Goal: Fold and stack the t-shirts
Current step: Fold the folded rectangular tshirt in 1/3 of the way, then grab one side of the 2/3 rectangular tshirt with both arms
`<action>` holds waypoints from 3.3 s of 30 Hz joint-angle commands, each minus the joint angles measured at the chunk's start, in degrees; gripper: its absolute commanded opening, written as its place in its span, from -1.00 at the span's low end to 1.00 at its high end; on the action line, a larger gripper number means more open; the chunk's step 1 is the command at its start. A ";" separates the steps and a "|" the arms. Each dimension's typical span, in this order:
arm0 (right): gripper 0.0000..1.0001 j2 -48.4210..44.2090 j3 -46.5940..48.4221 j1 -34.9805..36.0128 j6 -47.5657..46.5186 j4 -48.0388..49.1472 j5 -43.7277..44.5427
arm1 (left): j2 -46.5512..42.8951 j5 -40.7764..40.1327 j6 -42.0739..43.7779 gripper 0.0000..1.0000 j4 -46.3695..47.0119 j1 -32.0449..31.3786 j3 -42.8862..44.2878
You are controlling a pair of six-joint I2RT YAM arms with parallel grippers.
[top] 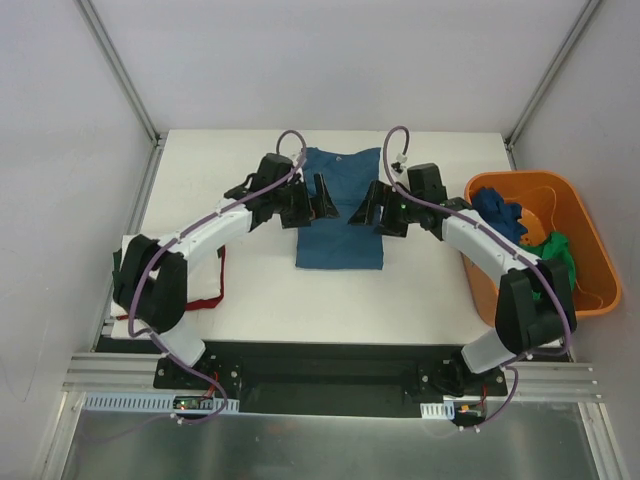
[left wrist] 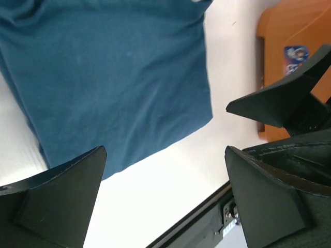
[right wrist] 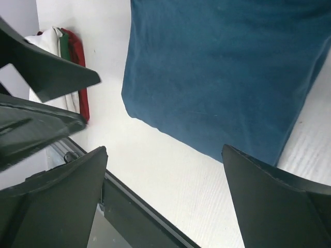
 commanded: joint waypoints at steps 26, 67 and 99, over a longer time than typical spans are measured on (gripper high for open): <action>0.93 -11.18 -29.82 19.99 10.64 7.51 9.24 | -20.52 -4.32 -9.98 0.99 4.01 -5.81 -40.12; 0.36 -19.55 -38.35 28.62 21.98 8.89 15.59 | -42.34 -9.77 -17.46 -0.38 -7.16 -6.07 -54.72; -0.99 -36.74 -33.09 36.71 20.32 -5.47 6.89 | -71.07 1.30 -16.76 -1.00 -10.93 -6.07 -53.94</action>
